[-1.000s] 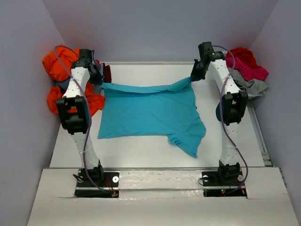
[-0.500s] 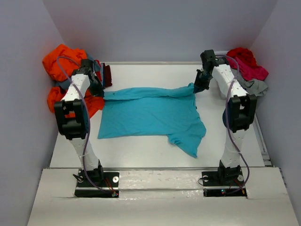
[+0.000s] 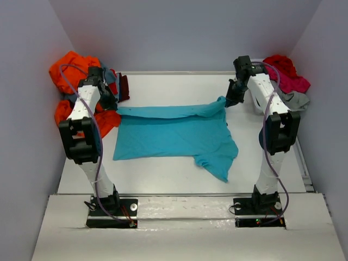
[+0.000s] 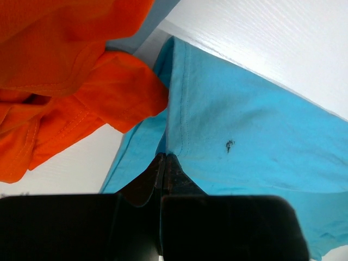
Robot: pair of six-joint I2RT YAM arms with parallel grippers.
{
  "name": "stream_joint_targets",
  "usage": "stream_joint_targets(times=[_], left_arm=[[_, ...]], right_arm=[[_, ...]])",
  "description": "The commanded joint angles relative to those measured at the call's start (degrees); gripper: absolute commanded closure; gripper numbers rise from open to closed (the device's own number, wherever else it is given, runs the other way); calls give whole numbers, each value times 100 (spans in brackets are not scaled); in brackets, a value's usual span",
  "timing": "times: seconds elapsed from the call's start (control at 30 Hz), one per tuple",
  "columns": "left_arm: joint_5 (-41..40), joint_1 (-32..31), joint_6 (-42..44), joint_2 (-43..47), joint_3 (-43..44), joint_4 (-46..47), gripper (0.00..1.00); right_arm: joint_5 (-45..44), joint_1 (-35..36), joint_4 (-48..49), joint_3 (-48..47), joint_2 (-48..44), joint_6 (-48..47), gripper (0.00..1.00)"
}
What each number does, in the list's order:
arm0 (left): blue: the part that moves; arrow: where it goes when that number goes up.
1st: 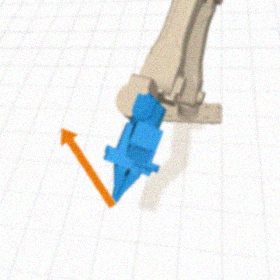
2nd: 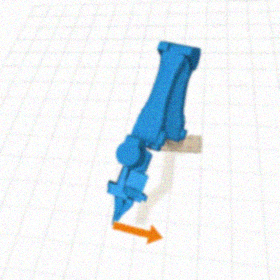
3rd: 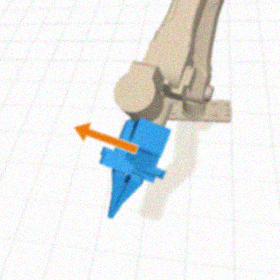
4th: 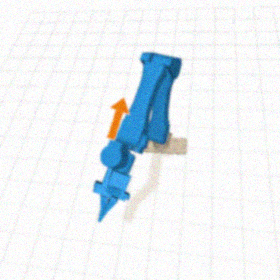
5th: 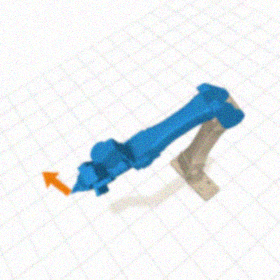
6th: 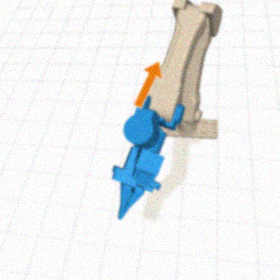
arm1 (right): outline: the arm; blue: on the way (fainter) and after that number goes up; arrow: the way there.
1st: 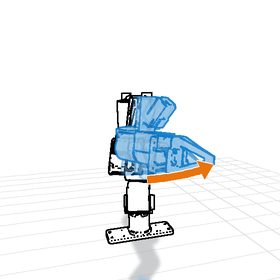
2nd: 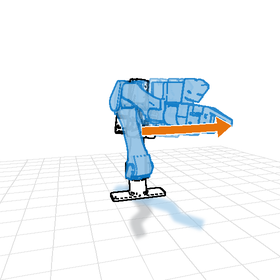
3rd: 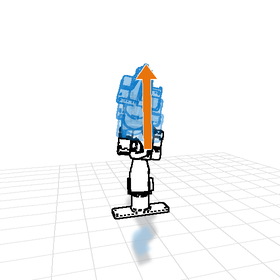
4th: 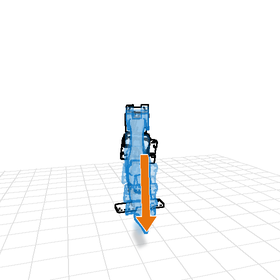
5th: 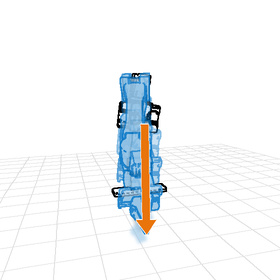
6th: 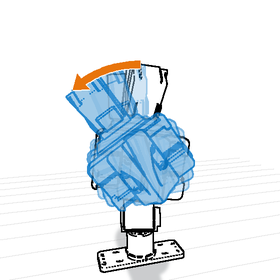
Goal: Fold and stack the t-shirts
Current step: Fold the flattened T-shirt at the center of the board.
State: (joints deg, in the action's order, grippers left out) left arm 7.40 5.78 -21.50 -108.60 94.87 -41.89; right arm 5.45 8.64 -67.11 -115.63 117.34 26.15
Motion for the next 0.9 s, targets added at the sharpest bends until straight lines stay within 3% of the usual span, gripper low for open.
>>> stream_joint_targets(times=[0.0,0.6,0.67,0.7,0.73,0.77,0.83,0.87], left_arm=[[51,81,58,462,-214,-100,94],[104,81,58,436,-619,-83,94],[165,81,49,392,-680,-65,81],[174,81,49,392,-759,-65,70],[218,81,40,409,-812,-13,53],[218,81,49,427,-856,23,46],[227,81,67,515,-953,84,36],[244,81,67,532,-970,93,29]], right_arm=[[-27,-29,-162,181,-431,-119,93],[0,-29,-303,1403,-880,-330,93],[17,-29,-267,1491,-766,-348,93],[61,-29,-233,1509,-722,-348,92],[148,-29,-154,1561,-660,-322,90],[184,-29,-110,1588,-651,-313,89],[219,-29,-22,1614,-642,-304,70],[228,-29,5,1623,-625,-295,66]])
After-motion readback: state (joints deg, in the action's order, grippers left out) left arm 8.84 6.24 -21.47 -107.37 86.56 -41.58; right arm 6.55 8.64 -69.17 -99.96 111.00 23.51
